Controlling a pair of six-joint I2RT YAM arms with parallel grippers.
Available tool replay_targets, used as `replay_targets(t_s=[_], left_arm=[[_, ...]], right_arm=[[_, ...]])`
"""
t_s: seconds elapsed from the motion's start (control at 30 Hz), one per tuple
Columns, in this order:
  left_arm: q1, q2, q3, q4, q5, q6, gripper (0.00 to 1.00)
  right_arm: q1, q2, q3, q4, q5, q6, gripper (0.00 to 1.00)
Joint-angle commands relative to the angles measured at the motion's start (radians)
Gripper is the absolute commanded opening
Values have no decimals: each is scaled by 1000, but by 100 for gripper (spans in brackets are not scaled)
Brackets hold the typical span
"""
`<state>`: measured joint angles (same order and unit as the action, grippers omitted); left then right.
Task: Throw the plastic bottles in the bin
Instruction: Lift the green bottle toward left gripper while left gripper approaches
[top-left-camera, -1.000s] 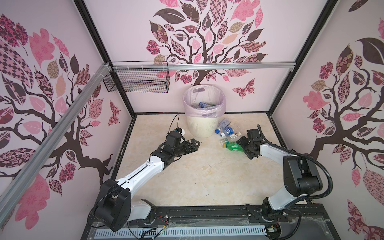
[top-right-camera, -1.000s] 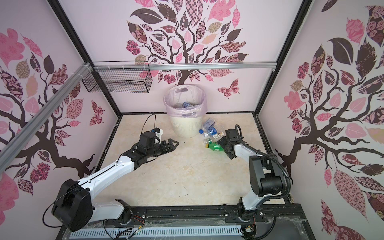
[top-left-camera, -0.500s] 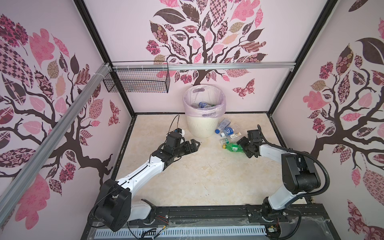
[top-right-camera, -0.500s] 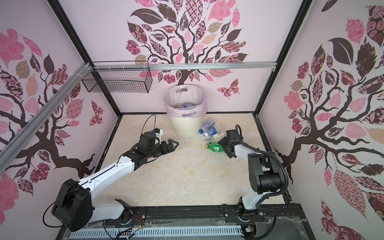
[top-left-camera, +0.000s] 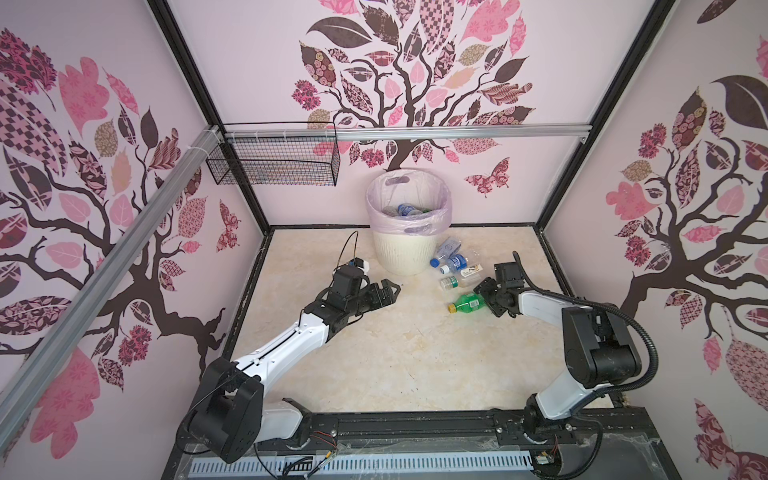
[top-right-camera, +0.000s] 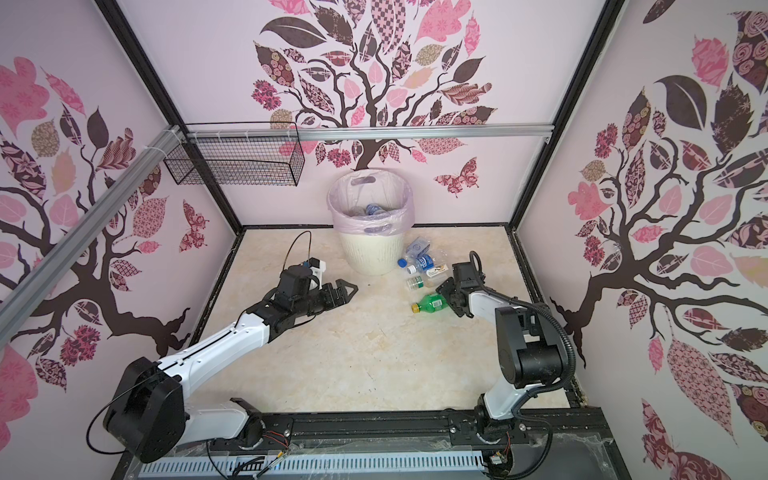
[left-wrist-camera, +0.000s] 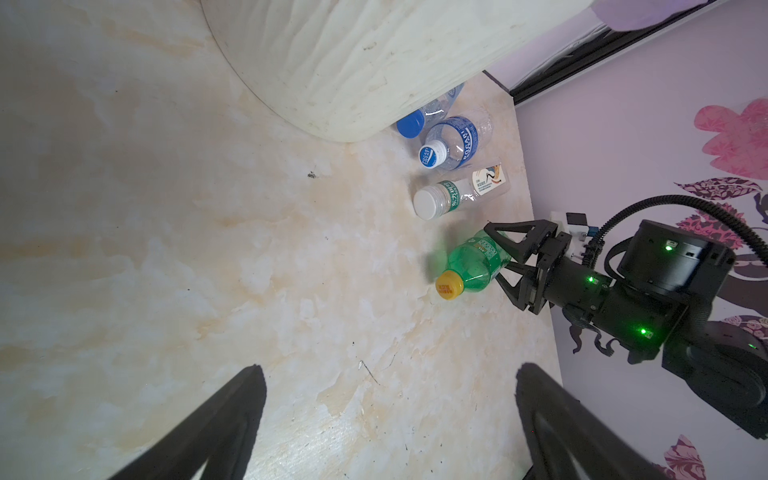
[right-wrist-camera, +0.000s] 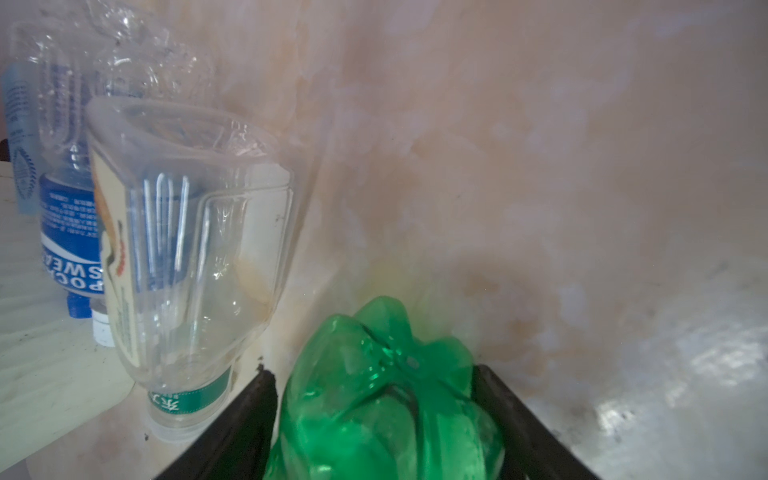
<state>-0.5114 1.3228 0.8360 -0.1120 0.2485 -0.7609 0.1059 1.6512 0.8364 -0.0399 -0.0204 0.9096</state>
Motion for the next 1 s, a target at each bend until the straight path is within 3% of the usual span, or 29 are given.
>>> replay_targets(t_s=[0.0, 0.33, 0.6, 0.97], left_arm=[[-5, 11, -18, 27, 19, -8, 97], [-50, 16, 8, -1, 28, 20, 97], [-175, 80, 116, -99, 9, 108, 97], [-208, 160, 294, -177, 78, 156, 97]], right_arm=[[-6, 17, -13, -15, -11, -30, 66], [-5, -9, -37, 0, -42, -62, 53], [-5, -146, -32, -35, -51, -130, 52], [49, -340, 70, -128, -93, -228, 50]])
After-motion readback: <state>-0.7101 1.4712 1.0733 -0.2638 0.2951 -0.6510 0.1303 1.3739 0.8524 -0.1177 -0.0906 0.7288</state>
